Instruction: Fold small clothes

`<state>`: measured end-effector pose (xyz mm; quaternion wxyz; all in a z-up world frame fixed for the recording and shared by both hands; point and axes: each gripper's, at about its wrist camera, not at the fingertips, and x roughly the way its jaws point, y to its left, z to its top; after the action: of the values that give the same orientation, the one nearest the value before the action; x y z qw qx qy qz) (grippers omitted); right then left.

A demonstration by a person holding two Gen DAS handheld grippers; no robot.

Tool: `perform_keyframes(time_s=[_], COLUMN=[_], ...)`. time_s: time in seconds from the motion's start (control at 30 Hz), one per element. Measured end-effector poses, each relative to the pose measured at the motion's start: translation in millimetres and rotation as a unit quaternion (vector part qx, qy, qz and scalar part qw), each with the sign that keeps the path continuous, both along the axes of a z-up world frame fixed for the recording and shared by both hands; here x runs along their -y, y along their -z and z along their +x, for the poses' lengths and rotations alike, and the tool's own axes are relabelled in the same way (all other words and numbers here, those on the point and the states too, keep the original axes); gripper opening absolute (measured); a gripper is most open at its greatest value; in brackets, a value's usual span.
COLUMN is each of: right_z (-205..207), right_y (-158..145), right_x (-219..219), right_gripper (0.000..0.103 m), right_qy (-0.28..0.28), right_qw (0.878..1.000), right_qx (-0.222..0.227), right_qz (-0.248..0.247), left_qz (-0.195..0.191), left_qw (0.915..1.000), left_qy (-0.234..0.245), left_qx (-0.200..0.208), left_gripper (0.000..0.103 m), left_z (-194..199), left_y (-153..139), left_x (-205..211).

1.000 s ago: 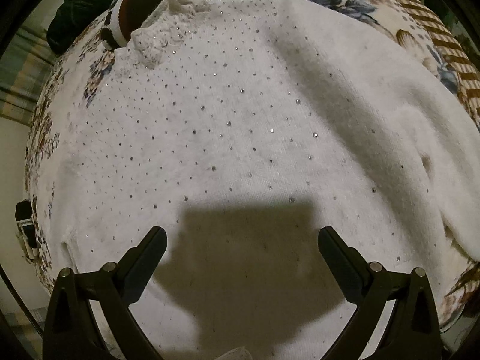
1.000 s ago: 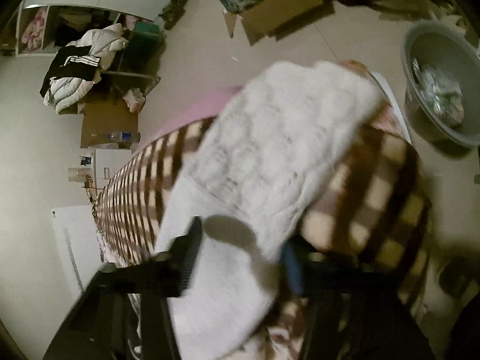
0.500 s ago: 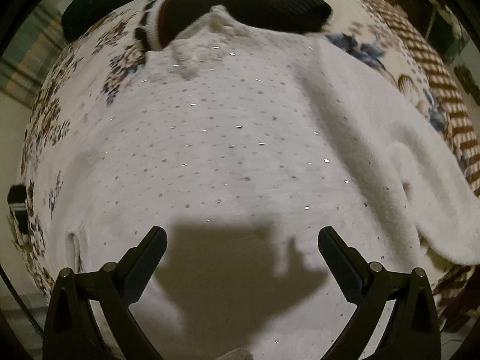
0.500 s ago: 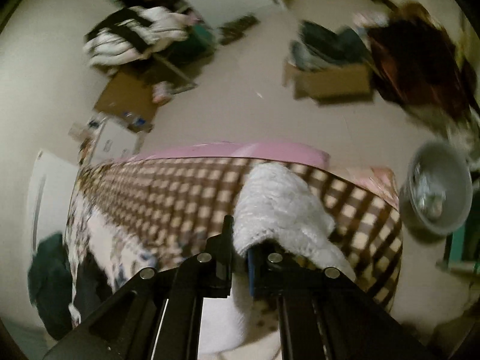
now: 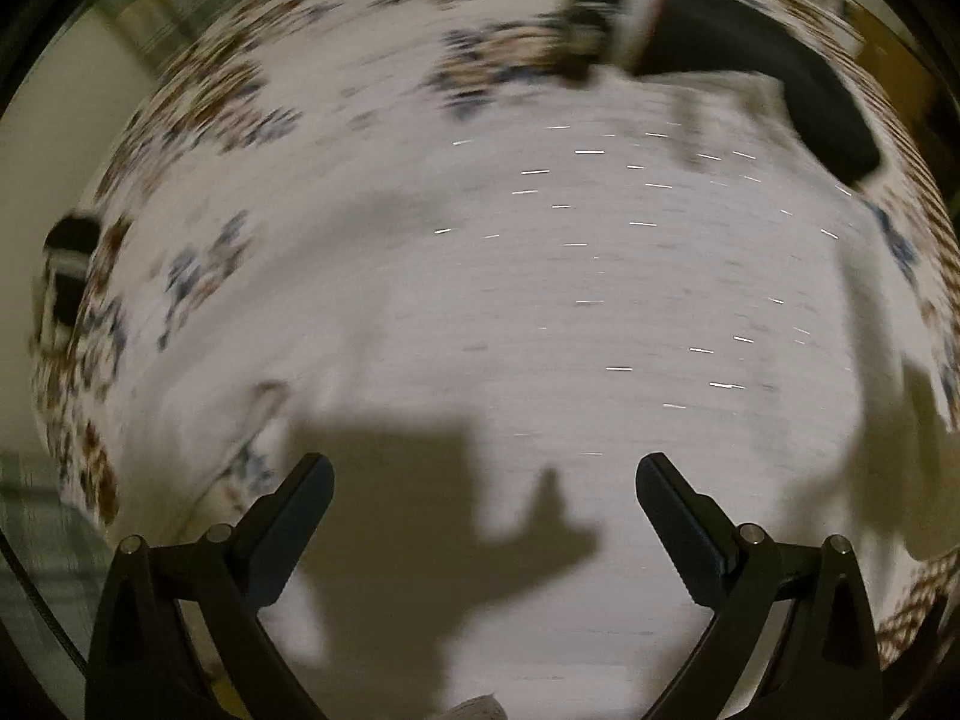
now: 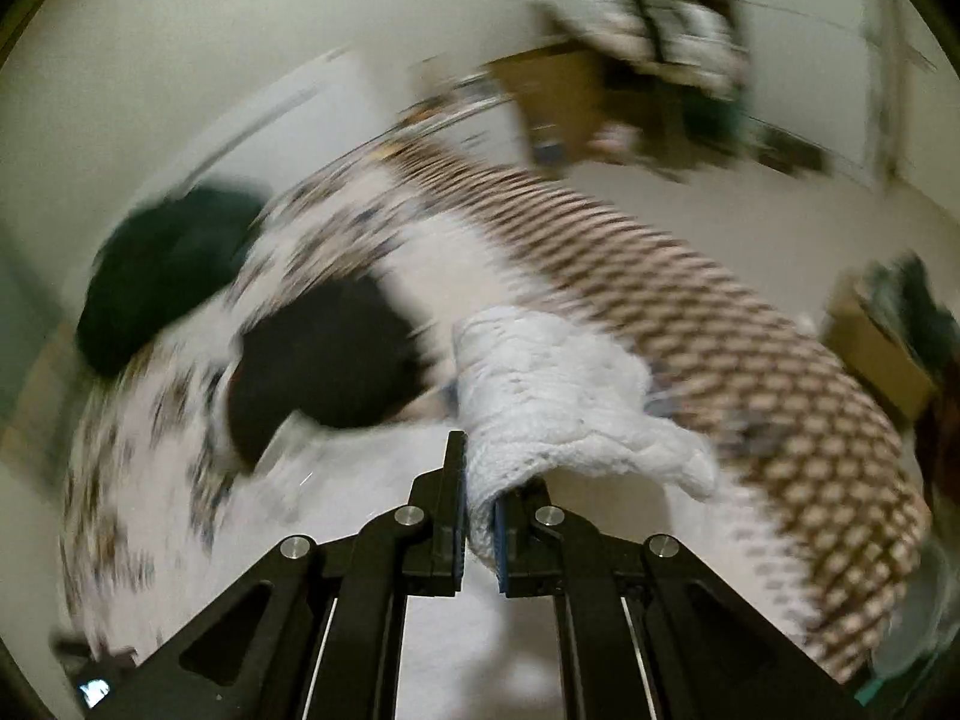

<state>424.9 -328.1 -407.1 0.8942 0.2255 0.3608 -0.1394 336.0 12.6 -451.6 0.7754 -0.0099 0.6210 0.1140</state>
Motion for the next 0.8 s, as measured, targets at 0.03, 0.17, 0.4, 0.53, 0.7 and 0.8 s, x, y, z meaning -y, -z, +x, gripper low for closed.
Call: perform_keyframes(time_s=[0.03, 0.17, 0.4, 0.53, 0.7, 0.8], right_z=[16, 49, 49, 22, 3, 3], right_y=[8, 56, 148, 152, 141, 140], right_x=[-36, -150, -283, -307, -269, -227], right_gripper=[0.007, 0.007, 0.012, 0.058, 0.064, 0.069], right_qy=[-0.037, -0.153, -0.334, -0.427, -0.406, -0.315], right_qw=[0.999, 0.983, 0.928, 0.894, 0.896, 0.925], right_qx=[-0.011, -0.048, -0.134, -0.134, -0.118, -0.119], right_qz=[-0.016, -0.084, -0.090, 0.007, 0.139, 0.175], left_qz=[0.002, 0.012, 0.018, 0.024, 0.025, 0.022], left_qw=[0.9998, 0.9975, 0.9867, 0.9822, 0.9780, 0.9762], left_qy=[-0.017, -0.070, -0.159, -0.183, -0.204, -0.212], left_qx=[-0.001, -0.004, -0.030, -0.038, -0.036, -0.039], left_gripper=[0.103, 0.103, 0.103, 0.103, 0.103, 0.103], left_z=[1, -1, -21, -30, -39, -42], left_y=[-1, -3, 6, 10, 11, 12], left_x=[-17, -68, -146, -169, -189, -192])
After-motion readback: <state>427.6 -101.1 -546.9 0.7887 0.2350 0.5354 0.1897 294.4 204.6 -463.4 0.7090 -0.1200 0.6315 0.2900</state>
